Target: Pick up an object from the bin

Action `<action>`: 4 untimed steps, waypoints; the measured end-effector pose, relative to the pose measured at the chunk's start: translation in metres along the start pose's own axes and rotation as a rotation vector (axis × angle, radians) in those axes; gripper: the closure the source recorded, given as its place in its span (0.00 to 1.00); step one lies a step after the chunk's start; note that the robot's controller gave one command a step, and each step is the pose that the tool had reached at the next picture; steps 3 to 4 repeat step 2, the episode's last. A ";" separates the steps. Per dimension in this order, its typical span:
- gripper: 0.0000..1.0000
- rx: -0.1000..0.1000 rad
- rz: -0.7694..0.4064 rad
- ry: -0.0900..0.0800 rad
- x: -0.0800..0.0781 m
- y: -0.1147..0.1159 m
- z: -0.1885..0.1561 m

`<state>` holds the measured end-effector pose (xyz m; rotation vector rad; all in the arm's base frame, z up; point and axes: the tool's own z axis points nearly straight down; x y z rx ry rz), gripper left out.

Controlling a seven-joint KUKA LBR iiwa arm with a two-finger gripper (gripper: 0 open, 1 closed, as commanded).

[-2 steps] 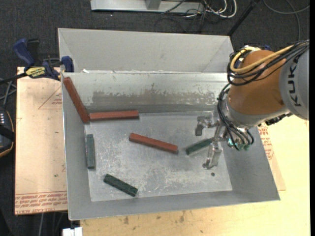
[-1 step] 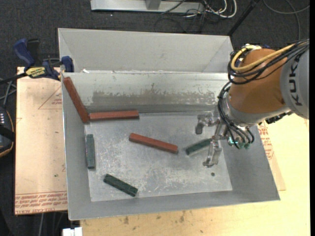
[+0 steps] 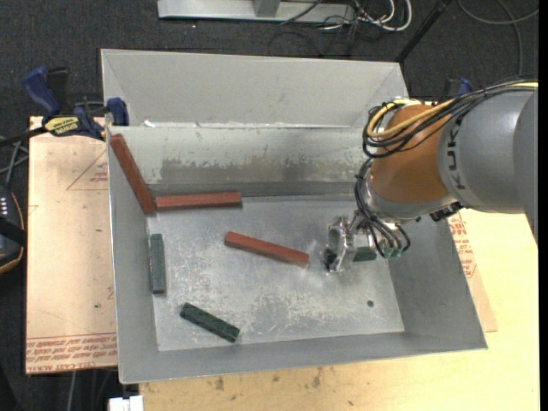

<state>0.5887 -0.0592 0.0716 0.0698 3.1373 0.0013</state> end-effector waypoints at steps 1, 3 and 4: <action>1.00 0.000 0.000 0.000 0.000 0.000 0.000; 1.00 0.001 -0.054 0.001 0.011 -0.016 -0.206; 1.00 0.001 -0.054 0.001 0.011 -0.016 -0.206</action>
Offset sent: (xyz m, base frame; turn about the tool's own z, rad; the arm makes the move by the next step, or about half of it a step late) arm -0.0130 -0.0162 0.2087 -0.0565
